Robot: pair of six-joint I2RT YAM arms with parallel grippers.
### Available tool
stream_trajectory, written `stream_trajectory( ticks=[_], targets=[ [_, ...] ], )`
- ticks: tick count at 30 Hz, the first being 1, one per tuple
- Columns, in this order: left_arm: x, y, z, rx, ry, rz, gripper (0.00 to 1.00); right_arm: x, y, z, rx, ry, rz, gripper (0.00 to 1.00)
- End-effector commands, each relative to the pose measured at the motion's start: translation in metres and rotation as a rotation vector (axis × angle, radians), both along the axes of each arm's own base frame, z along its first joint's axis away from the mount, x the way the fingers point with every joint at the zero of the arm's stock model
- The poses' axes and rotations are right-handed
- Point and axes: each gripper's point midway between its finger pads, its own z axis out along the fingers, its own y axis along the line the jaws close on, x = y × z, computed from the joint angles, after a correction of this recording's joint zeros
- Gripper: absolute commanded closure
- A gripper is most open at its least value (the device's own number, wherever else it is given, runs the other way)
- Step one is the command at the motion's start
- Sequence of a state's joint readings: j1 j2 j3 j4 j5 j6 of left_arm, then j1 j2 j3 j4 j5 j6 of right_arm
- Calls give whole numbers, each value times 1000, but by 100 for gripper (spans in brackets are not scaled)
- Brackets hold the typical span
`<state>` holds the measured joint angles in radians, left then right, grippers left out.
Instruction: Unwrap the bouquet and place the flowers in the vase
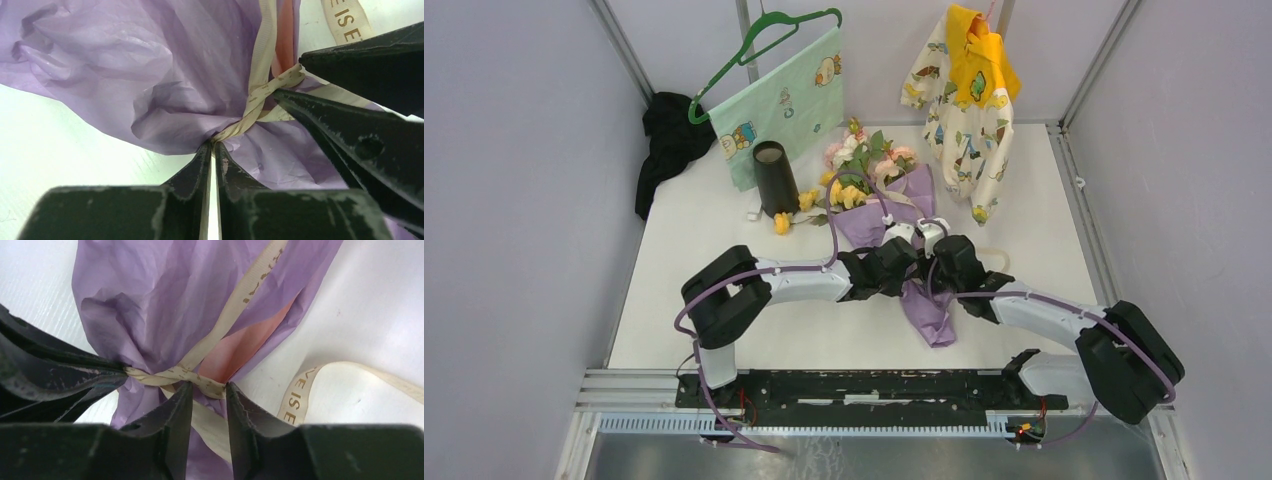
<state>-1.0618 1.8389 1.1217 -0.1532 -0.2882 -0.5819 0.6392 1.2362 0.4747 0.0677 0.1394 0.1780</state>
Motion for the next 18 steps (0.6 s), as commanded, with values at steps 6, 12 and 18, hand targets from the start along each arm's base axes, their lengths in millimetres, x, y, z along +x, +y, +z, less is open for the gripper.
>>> stream_trajectory(
  ticks=[6, 12, 18],
  targets=[
    [15, 15, 23, 13, -103, 72, 87, 23, 8, 25, 26, -72, -29, 91],
    [19, 46, 28, 68, -141, 160, 86, 23, -19, 42, -23, -138, -128, 98],
    [24, 83, 31, 130, -176, 266, 86, 21, -59, 58, -142, -193, -266, 99]
  ],
)
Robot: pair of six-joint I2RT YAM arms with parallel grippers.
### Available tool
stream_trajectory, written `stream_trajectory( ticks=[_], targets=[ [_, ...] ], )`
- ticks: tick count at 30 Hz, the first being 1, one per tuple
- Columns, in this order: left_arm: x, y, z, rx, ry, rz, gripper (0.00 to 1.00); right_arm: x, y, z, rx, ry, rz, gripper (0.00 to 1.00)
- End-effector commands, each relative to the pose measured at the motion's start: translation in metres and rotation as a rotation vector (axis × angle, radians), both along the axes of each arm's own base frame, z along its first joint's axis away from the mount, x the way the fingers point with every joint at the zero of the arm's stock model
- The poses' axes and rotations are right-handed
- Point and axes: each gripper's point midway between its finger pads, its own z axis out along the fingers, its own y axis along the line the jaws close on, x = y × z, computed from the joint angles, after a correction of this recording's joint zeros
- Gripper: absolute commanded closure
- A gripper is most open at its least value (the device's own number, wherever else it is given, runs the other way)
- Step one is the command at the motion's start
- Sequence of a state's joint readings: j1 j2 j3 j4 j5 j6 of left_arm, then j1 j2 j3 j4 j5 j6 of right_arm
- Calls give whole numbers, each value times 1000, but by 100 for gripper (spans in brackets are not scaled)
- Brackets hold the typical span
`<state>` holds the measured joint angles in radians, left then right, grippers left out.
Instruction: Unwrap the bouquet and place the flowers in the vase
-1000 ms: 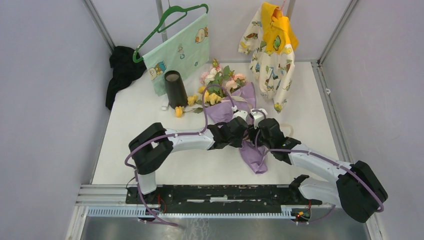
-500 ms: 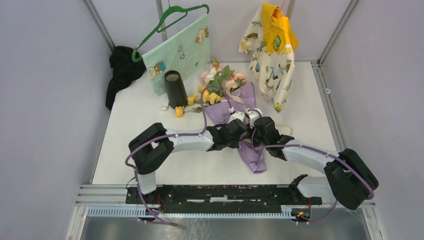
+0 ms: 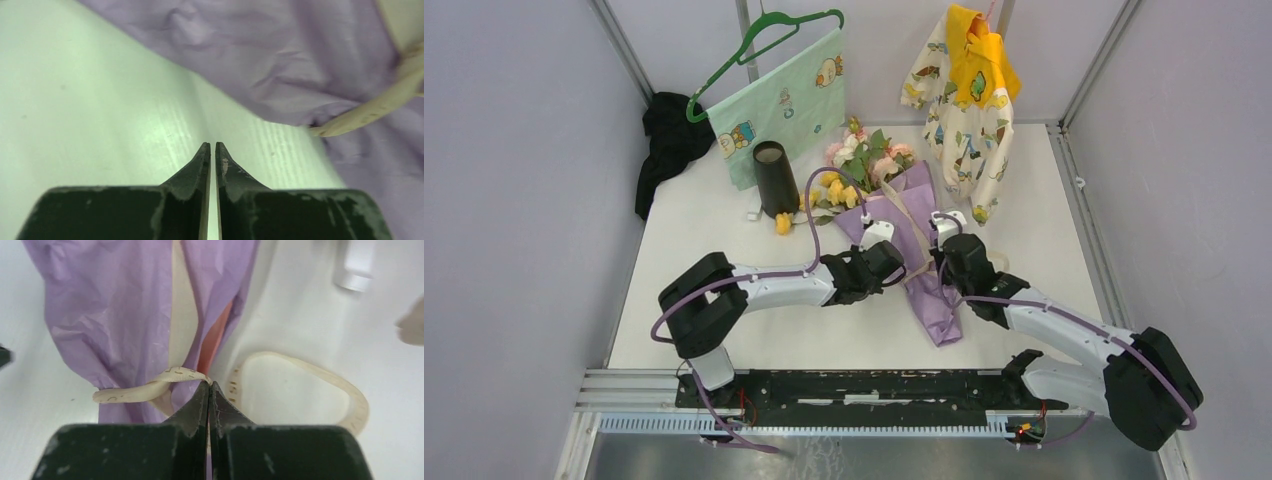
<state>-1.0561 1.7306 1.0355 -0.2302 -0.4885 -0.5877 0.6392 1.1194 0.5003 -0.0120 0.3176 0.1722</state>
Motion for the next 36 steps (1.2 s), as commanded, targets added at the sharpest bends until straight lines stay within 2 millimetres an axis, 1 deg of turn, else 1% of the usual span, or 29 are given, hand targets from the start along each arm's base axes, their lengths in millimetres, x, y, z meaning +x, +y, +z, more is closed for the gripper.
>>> stream_trajectory(
  ticks=[1, 3, 4, 5, 7, 10, 12, 14, 15, 16, 21, 22, 24, 29, 34, 36],
  targets=[
    [14, 33, 21, 11, -78, 145, 85, 8, -38, 25, -105, -80, -156, 100],
    [17, 45, 23, 6, -75, 176, 85, 8, -46, 31, -120, -93, -180, 100],
    [19, 47, 26, -10, -72, 184, 85, 8, -45, 34, -110, -98, -175, 100],
    [19, 44, 30, -38, -70, 172, 85, 9, -43, 35, -98, -99, -164, 100],
    [18, 26, 48, -133, -71, 113, 84, 9, -34, 35, -67, -90, -135, 100],
    [9, -18, 70, -299, -45, -57, 81, 10, -28, 27, -59, -62, -117, 100],
    [3, -40, 76, -331, -40, -163, 79, 10, -26, 21, -65, -48, -113, 100],
    [0, -51, 75, -309, -48, -213, 77, 10, -26, 19, -67, -40, -108, 100],
    [-1, -55, 74, -300, -48, -231, 70, 10, -26, 18, -67, -38, -108, 100],
    [-2, -59, 72, -298, -44, -247, 67, 10, -26, 17, -68, -38, -108, 100],
    [-11, -71, 61, -310, -5, -317, 64, 11, -28, 18, -71, -40, -115, 99],
    [-14, -77, 65, -330, -13, -349, 63, 12, -29, 19, -71, -40, -118, 99],
    [-17, -83, 63, -320, -25, -388, 61, 12, -29, 19, -69, -40, -118, 99],
    [-9, -91, 55, -273, -83, -434, 57, 12, -25, 18, -47, -34, -107, 99],
    [-2, -104, 46, -257, -96, -454, 56, 10, -21, 19, -29, -35, -91, 99],
    [0, -110, 46, -259, -106, -456, 56, 10, -21, 19, -25, -36, -85, 99]
  ],
)
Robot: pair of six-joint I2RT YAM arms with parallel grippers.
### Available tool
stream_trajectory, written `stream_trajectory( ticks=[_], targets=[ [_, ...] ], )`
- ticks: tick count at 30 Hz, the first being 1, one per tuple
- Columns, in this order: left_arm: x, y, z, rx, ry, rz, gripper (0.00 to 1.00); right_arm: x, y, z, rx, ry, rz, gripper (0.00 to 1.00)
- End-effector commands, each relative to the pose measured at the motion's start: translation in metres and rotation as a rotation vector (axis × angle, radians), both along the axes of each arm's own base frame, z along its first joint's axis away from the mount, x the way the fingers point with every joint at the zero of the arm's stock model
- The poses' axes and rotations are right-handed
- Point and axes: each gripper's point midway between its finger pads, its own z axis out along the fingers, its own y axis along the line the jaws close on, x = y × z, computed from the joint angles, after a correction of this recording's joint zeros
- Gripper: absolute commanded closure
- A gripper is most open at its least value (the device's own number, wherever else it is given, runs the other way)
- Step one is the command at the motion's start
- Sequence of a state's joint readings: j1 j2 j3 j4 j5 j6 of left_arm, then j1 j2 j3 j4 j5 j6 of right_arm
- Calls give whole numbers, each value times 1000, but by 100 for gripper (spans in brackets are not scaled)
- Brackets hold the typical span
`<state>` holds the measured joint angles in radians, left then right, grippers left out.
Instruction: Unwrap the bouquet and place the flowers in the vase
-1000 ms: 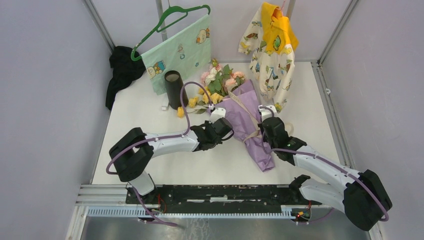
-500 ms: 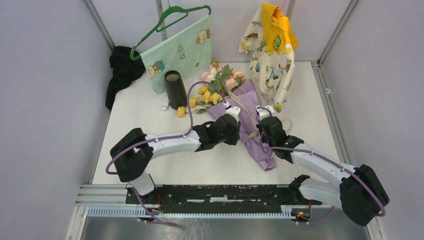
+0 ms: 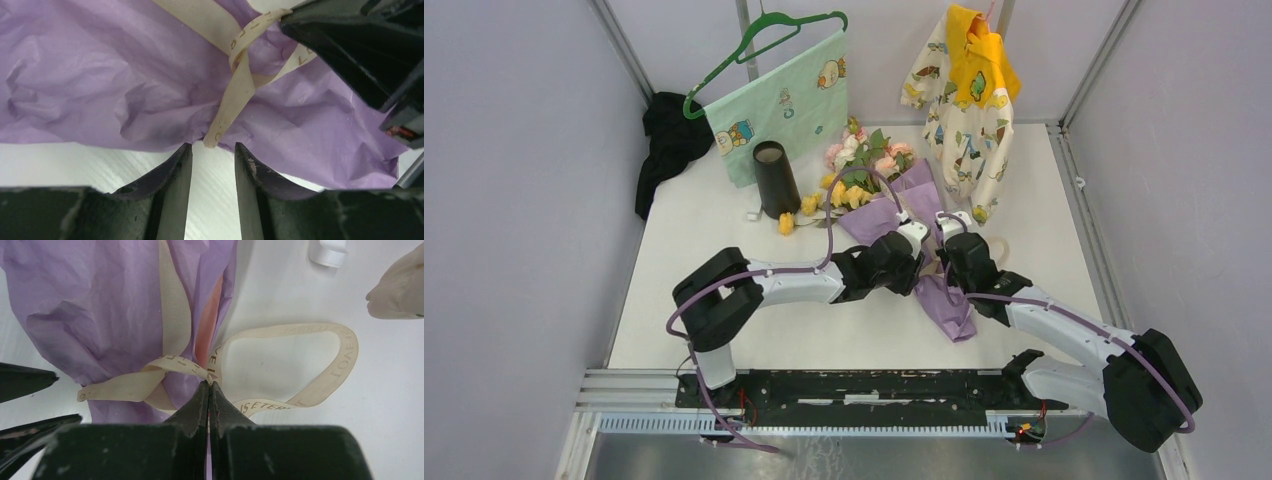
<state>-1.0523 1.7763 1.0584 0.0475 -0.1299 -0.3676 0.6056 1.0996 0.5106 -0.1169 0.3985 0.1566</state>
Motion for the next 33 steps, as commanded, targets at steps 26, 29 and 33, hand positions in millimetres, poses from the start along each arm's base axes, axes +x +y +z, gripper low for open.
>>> stream_trajectory(
  ticks=[26, 29, 33],
  targets=[
    [49, 10, 10, 108, -174, 208, 85, 10, 3, 38, 93, -113, -31, 100],
    [49, 38, 18, 133, -170, 304, 85, 13, -10, 41, 57, -124, -87, 100],
    [50, 83, 26, 172, -150, 452, 87, 17, -31, 43, 15, -119, -165, 100]
  ],
)
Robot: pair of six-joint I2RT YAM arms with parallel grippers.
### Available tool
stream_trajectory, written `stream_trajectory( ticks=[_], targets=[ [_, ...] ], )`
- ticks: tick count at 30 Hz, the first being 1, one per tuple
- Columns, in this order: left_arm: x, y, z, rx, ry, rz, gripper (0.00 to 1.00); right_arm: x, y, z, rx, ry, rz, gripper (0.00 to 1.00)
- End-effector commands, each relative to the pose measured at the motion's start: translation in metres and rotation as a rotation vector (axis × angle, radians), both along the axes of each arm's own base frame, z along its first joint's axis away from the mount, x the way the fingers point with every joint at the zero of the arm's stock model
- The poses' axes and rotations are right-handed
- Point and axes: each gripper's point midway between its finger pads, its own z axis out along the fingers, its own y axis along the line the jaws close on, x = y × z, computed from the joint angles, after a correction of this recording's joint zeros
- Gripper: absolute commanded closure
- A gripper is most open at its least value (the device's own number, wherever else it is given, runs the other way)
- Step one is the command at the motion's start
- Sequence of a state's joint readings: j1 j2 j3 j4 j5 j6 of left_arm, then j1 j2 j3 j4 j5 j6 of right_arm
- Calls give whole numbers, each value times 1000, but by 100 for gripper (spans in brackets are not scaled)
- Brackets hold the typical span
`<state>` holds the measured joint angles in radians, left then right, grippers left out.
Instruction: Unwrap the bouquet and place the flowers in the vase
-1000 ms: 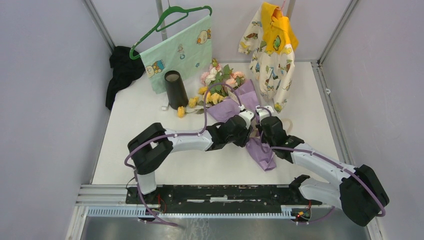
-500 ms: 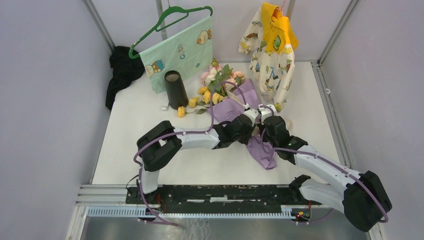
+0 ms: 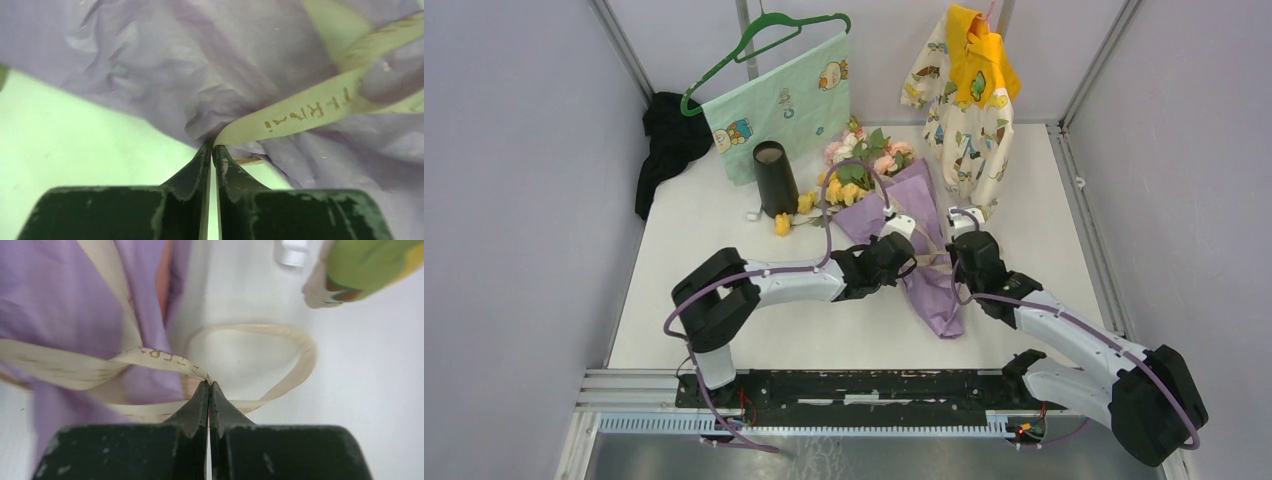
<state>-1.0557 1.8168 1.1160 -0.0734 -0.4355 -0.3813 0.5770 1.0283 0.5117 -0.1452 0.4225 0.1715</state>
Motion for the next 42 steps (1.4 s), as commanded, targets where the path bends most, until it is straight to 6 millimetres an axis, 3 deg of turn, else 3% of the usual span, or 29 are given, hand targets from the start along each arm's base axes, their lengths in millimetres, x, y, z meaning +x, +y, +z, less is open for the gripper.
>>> stream_trajectory(
  ticks=[1, 6, 10, 14, 17, 20, 22, 25, 27, 33, 36, 42],
  targets=[
    [13, 57, 36, -4, -56, 248, 87, 17, -24, 27, -10, -72, -128, 100],
    [18, 121, 41, 19, -61, 434, 86, 21, -43, 26, -11, -59, -184, 100],
    [23, 168, 31, -11, -13, 566, 87, 24, -61, 22, -5, -37, -234, 100],
    [23, 197, 26, -17, 3, 657, 86, 23, -75, 20, 13, -28, -293, 100],
    [24, 204, 30, -20, 4, 696, 86, 25, -78, 24, 23, -36, -301, 100],
    [27, 161, 36, -146, 58, 509, 84, 30, -67, 24, 57, -32, -248, 100],
    [23, 120, 48, -256, 79, 329, 80, 31, -59, 19, 77, -9, -218, 100],
    [9, 70, 68, -261, 29, 137, 62, 32, -49, 10, 101, 23, -182, 100],
    [3, 46, 75, -212, -16, 62, 54, 32, -46, 8, 114, 27, -169, 100],
    [-11, -5, 55, -165, 1, -131, 52, 33, -41, 11, 135, 22, -149, 97],
    [-12, -24, 43, -187, 18, -189, 46, 33, -40, 12, 140, 17, -142, 95],
    [-8, -45, 23, -166, 35, -232, 45, 32, -39, 10, 143, 17, -134, 91]
  ],
)
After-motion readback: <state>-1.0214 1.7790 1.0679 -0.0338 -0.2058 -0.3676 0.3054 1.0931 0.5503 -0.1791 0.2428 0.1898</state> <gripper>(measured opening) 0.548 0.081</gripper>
